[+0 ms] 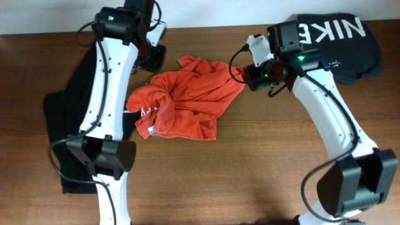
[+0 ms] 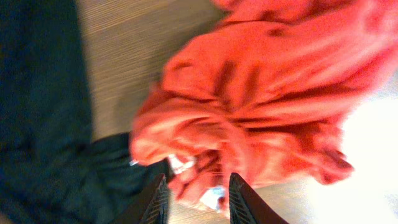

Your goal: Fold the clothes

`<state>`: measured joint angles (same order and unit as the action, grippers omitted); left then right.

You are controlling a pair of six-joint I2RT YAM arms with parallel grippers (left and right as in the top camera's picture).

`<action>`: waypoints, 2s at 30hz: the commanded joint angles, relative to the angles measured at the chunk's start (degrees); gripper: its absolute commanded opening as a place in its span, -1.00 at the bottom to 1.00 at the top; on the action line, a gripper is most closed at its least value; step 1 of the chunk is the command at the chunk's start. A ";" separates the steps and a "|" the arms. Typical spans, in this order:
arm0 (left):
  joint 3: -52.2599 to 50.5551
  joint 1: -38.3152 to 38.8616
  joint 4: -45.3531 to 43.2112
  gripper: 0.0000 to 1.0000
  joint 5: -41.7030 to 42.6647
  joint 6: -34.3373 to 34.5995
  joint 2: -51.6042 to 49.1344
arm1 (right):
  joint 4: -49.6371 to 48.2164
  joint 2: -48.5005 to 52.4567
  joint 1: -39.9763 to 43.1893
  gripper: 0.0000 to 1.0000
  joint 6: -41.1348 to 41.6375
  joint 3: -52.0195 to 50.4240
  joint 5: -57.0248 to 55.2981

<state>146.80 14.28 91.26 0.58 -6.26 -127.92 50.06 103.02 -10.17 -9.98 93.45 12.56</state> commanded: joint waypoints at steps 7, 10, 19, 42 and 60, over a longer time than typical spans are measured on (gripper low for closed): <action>0.02 12.09 2.47 -0.32 7.61 -9.68 0.85 | -10.27 9.44 6.45 -0.03 4.02 0.37 12.74; -2.03 15.17 4.44 -0.31 7.61 -9.68 0.83 | -11.52 11.54 6.60 -0.03 5.22 0.37 12.81; -18.21 24.15 -0.31 -0.31 7.58 -9.75 0.83 | -14.62 11.91 8.37 -0.01 6.45 0.37 12.94; -38.84 25.05 -21.16 -0.02 -5.22 13.57 0.74 | -25.07 12.11 12.46 0.30 13.46 0.37 12.74; -40.72 25.09 -19.54 -0.25 -2.14 13.57 -2.91 | -26.14 12.11 12.94 0.31 13.46 0.37 12.50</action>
<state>106.43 39.33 70.91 -3.36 6.96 -130.41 24.18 114.93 2.28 3.03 93.45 24.77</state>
